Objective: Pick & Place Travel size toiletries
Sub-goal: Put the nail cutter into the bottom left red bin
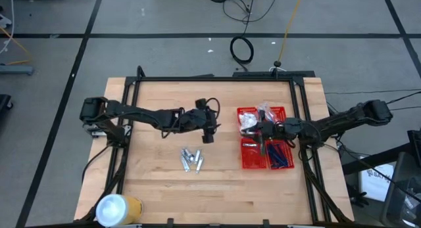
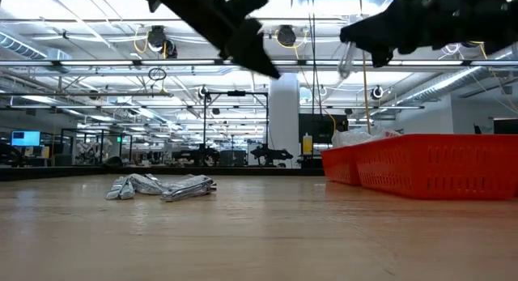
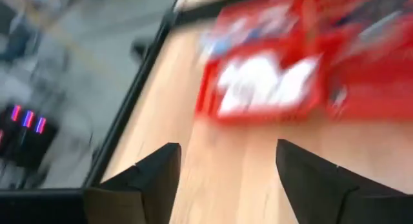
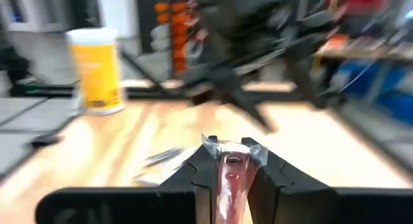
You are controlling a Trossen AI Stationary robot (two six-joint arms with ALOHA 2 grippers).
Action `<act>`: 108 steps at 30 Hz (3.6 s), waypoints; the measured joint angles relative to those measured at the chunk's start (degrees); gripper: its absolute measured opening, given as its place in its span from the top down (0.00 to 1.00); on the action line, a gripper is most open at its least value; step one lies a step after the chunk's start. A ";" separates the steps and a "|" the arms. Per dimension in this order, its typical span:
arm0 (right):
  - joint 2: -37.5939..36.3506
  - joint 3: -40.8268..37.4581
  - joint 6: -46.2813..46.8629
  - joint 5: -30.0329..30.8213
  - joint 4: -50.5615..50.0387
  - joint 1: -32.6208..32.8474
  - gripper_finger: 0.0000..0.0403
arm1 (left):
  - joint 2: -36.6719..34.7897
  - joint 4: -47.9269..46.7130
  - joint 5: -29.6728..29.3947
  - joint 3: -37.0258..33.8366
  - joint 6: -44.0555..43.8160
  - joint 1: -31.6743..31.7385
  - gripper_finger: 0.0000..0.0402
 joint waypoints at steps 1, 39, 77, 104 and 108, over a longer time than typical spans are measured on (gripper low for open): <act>-1.29 1.34 1.91 -0.79 -4.97 0.75 0.91 | -0.08 -3.06 -1.28 0.00 -2.25 0.29 0.37; 5.41 8.40 32.28 -1.64 -45.53 11.00 0.78 | 2.27 -15.06 -3.26 -6.49 -19.82 6.41 0.46; 5.30 5.05 -5.84 20.15 -17.42 8.37 0.60 | 6.59 -25.21 24.82 -6.47 -34.59 -4.28 0.44; 5.28 2.08 -6.47 20.18 -8.19 8.38 0.60 | 9.09 -38.35 6.98 -5.74 -47.46 2.53 0.44; 5.28 2.08 -6.47 20.23 -8.19 8.38 0.60 | 7.98 -37.78 16.06 -5.23 -54.43 4.53 0.44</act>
